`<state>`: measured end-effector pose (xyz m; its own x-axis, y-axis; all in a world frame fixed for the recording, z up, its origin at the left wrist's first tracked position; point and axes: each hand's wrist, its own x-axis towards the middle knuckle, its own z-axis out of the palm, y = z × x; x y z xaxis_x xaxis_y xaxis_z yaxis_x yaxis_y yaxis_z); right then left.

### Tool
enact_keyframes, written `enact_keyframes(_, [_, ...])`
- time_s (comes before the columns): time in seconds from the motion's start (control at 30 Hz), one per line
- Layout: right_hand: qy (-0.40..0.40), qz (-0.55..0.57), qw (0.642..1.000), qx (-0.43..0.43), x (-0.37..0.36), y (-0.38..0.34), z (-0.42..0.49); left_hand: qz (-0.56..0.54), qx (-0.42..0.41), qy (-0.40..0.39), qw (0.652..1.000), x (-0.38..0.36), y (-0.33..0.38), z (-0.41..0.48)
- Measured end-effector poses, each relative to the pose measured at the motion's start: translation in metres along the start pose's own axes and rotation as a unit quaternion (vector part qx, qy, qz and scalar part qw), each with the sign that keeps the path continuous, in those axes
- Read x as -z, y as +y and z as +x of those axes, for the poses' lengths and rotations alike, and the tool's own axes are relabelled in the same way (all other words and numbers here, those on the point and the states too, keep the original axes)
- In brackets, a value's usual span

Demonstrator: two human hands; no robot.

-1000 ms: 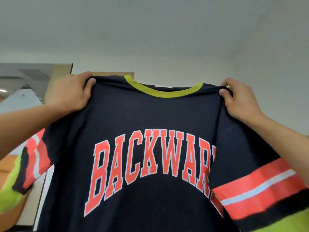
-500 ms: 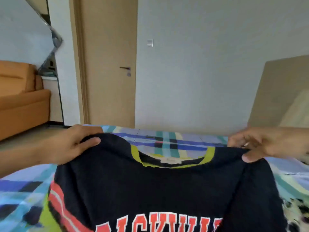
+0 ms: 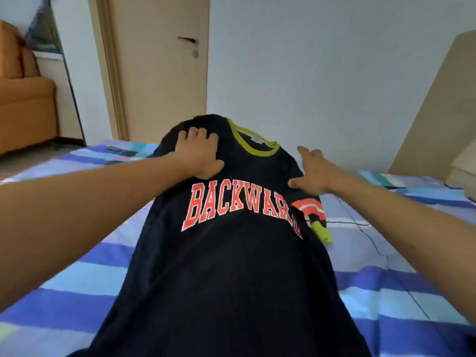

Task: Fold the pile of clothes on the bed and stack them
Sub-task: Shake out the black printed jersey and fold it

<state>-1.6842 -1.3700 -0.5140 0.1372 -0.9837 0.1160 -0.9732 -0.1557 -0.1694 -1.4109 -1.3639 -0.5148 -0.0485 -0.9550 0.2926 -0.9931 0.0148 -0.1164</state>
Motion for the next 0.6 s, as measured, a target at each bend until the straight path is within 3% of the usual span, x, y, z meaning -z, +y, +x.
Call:
enact_keyframes(0.07, [-0.078,0.056,0.995,0.015,-0.053,0.007,-0.041,-0.036,-0.036,-0.057,0.997,-0.044,0.020,-0.052])
enact_keyframes(0.17, [-0.196,0.110,0.974,-0.011,-0.117,0.022,-0.118,-0.128,-0.053,-0.209,0.968,-0.092,0.030,-0.149])
enact_keyframes(0.27, [-0.218,0.141,0.964,-0.050,-0.156,0.040,-0.192,-0.162,-0.105,-0.287,0.938,-0.108,0.028,-0.236])
enact_keyframes(0.37, [-0.204,0.160,0.965,-0.037,-0.166,0.052,-0.249,-0.124,-0.170,-0.280,0.936,-0.105,0.024,-0.287])
enact_keyframes(0.47, [-0.216,0.093,0.972,0.018,-0.164,0.053,-0.290,-0.072,-0.188,-0.258,0.945,-0.107,0.013,-0.305])
enact_keyframes(0.53, [-0.136,0.053,0.988,0.044,-0.163,0.053,-0.304,-0.043,-0.203,-0.157,0.966,-0.112,0.002,-0.305])
enact_keyframes(0.6, [0.006,0.017,0.997,0.075,-0.162,0.058,-0.306,-0.014,-0.189,-0.070,0.979,-0.119,-0.011,-0.304])
